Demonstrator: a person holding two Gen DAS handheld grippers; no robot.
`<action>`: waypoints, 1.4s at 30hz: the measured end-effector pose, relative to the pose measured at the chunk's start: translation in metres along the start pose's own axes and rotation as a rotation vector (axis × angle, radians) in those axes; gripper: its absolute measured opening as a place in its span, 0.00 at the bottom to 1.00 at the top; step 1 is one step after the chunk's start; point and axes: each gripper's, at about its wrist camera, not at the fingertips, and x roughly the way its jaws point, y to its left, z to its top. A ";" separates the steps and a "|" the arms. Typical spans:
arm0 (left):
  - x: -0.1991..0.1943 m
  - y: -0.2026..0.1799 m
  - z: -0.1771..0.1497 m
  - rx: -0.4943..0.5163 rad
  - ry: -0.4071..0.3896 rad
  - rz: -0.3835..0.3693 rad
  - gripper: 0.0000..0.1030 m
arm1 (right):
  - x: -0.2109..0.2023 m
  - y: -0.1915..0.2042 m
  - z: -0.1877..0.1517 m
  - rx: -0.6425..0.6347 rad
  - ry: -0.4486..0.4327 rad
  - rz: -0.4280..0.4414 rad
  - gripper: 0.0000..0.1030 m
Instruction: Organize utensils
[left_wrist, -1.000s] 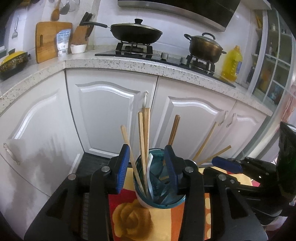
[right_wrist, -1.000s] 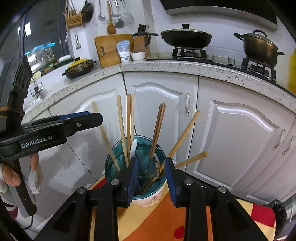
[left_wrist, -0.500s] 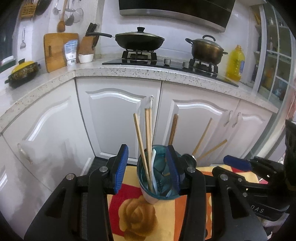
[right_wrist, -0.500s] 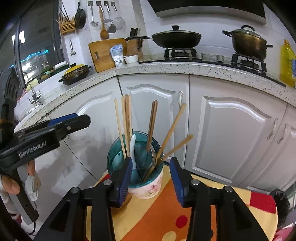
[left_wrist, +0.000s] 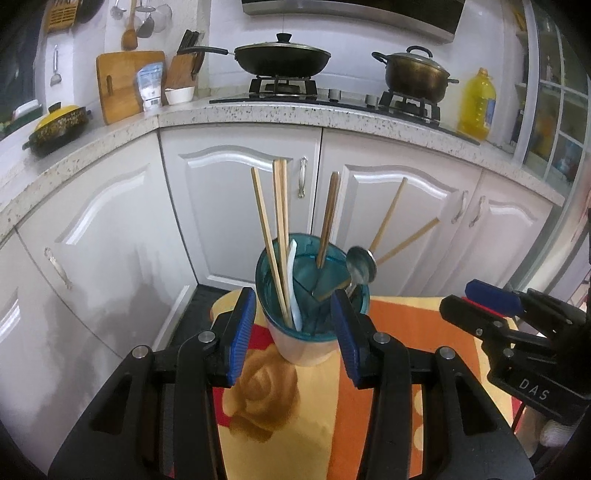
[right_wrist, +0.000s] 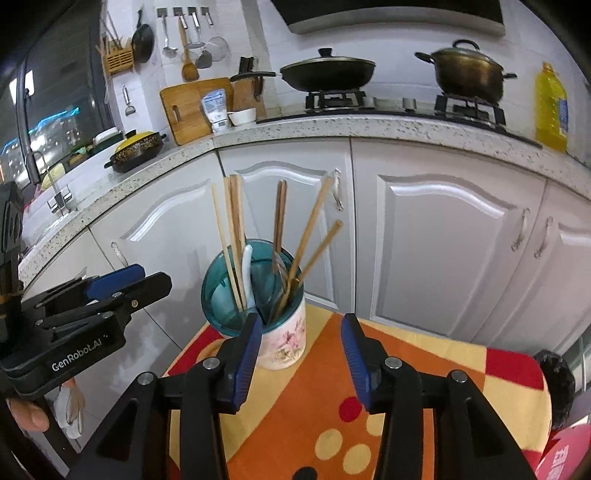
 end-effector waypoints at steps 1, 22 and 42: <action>0.000 -0.002 -0.002 0.001 0.004 0.002 0.40 | 0.000 -0.002 -0.002 0.010 0.006 -0.001 0.42; -0.002 -0.015 -0.019 0.043 0.004 0.080 0.40 | 0.000 -0.008 -0.010 0.048 0.010 -0.024 0.52; -0.005 -0.006 -0.021 0.024 -0.011 0.106 0.40 | 0.002 -0.001 -0.011 0.036 0.015 -0.031 0.56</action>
